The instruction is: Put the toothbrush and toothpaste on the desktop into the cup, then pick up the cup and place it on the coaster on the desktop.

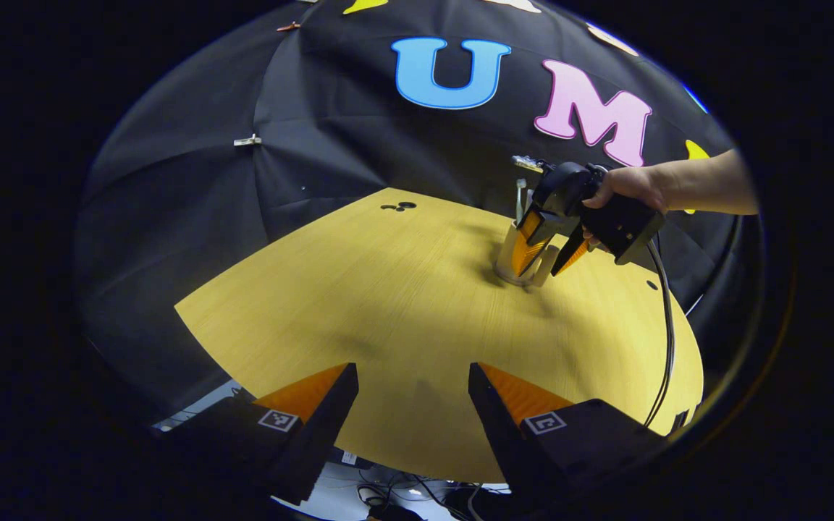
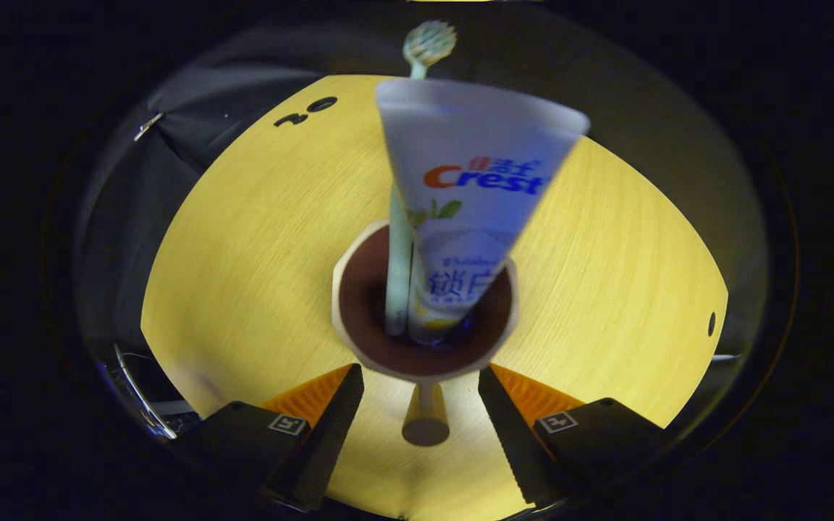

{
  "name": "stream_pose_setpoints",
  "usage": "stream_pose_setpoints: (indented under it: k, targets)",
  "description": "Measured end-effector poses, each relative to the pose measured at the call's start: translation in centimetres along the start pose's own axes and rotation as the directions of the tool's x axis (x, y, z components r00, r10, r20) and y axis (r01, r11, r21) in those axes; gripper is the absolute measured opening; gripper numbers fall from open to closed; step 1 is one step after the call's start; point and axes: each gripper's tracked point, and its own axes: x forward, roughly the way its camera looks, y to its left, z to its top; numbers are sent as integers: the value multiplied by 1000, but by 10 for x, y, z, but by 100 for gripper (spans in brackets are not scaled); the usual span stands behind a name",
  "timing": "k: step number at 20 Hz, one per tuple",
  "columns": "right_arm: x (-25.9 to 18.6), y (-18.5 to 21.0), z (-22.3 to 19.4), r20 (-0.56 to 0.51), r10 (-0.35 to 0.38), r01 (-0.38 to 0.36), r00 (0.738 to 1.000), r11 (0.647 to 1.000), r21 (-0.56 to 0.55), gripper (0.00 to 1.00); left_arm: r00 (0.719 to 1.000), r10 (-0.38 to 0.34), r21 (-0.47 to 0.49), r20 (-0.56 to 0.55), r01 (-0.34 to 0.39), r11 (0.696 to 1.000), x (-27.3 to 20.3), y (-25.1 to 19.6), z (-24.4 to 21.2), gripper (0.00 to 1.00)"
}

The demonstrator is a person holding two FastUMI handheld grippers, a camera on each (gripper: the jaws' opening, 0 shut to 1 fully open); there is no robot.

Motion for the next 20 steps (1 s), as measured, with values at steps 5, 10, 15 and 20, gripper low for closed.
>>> stream_pose_setpoints:
  k: [5,10,15,20]
  targets:
    - [-76,-9,-2,185,-10,0,983,999,51,98,996,-69,44,50,67,997,-10,-17,37,97]
    - [-171,-16,-25,382,-59,12,922,992,125,98,977,-187,119,103,174,977,-28,-46,77,97]
    - [-260,-20,-69,602,-165,3,781,966,260,98,935,-309,207,173,272,940,-54,-79,146,97]
    - [-293,-23,-145,670,-270,-4,692,926,377,99,916,-298,259,269,229,938,-79,-96,196,97]
